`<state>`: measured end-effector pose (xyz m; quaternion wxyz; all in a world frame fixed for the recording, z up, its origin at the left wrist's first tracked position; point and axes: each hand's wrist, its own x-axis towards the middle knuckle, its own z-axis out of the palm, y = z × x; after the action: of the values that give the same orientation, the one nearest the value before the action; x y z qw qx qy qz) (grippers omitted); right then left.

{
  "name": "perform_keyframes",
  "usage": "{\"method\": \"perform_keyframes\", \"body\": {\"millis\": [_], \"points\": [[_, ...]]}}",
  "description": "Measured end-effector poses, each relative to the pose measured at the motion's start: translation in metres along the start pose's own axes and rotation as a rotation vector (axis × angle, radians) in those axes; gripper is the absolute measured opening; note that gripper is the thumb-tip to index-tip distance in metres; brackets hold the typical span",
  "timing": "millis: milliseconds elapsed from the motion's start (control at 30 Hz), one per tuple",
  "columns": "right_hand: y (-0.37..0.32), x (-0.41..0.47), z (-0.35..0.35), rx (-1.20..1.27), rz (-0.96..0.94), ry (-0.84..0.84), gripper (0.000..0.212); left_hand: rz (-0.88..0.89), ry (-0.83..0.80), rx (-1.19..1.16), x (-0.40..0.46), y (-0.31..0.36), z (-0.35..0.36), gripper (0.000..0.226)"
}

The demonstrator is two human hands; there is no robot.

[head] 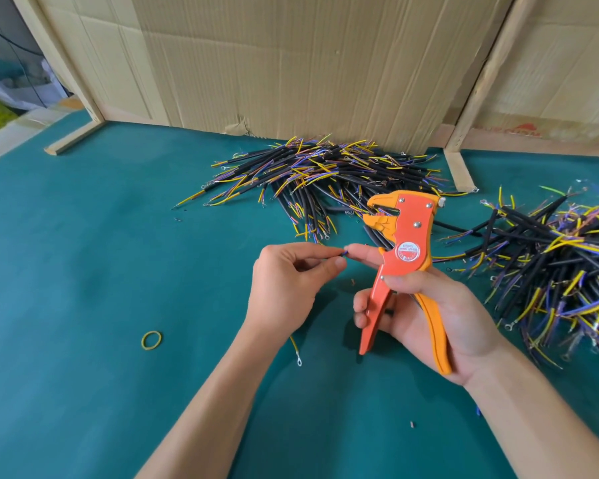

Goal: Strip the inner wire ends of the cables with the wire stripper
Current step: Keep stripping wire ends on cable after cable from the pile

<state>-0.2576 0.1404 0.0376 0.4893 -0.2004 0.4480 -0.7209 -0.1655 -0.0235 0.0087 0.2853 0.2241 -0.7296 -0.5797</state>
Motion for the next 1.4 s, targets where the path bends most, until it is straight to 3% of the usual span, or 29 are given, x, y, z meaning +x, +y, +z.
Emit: {"method": "perform_keyframes", "body": {"millis": [233,433,600,700,833,1067,1400], "points": [[0.0,0.0,-0.001,-0.004,-0.009,-0.022,0.062,-0.101,-0.072,-0.084,0.0,0.001,-0.001,0.011],[0.0,0.002,-0.009,-0.005,-0.036,-0.013,0.053,0.015,-0.09,0.143,0.0,0.0,0.0,0.011],[-0.001,0.001,-0.012,0.03,-0.042,-0.003,0.06,0.117,0.009,0.167,-0.001,0.003,0.002,0.011],[0.0,0.001,-0.013,0.055,-0.012,0.03,0.057,0.141,0.085,0.089,0.0,0.004,0.001,0.02],[0.001,-0.001,-0.012,0.066,0.027,0.005,0.049,0.186,0.152,0.046,0.001,0.006,-0.001,0.015],[0.003,0.001,-0.012,0.066,-0.076,0.005,0.047,0.328,0.149,0.314,-0.006,0.008,0.007,0.012],[0.004,0.002,-0.012,0.052,-0.047,0.018,0.049,0.581,0.162,0.655,-0.01,0.005,0.007,0.011]]}}
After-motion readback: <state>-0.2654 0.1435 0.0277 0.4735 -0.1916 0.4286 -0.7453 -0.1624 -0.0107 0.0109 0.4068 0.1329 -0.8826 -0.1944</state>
